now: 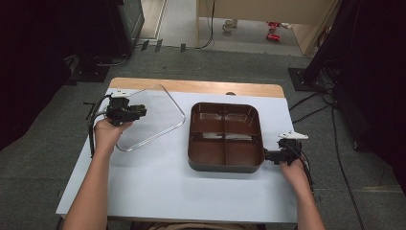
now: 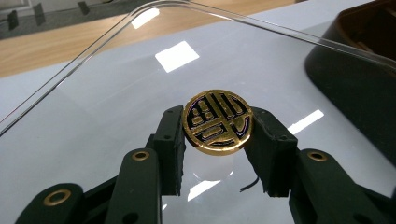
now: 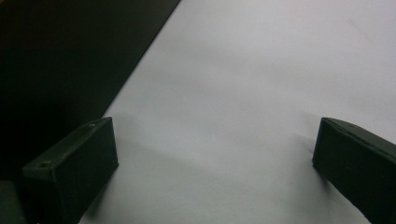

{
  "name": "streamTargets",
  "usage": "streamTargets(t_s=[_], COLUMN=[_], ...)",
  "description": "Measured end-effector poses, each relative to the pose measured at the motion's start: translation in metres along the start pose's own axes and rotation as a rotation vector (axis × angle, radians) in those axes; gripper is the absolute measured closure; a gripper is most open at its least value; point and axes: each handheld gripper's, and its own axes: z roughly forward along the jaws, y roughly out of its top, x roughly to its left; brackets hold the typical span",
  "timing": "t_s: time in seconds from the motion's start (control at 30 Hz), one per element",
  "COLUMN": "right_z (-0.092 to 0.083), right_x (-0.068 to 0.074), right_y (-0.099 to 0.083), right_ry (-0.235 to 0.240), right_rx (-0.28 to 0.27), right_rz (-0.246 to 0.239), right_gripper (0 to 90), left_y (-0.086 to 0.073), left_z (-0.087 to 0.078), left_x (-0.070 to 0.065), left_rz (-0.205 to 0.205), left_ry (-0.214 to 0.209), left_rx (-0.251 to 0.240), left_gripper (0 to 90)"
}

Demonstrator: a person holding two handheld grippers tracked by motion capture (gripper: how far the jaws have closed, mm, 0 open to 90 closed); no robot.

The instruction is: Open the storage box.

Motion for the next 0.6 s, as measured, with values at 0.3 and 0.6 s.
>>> streamTargets(t_s=[0.3, 0.6], right_z=[0.000, 0.000], right_x=[0.000, 0.000], right_y=[0.000, 0.000], right_ry=[0.000, 0.000], right_rx=[0.000, 0.000], right_rz=[0.000, 0.000], right_gripper=[0.0, 0.0], left_y=[-0.014, -0.021], left_z=[0.018, 0.032], left_x=[0.014, 0.016], left_rz=[-0.025, -0.002], left_ry=[0.053, 0.090], left_rx=[0.062, 0.111], left_gripper=[58.7, 58.6])
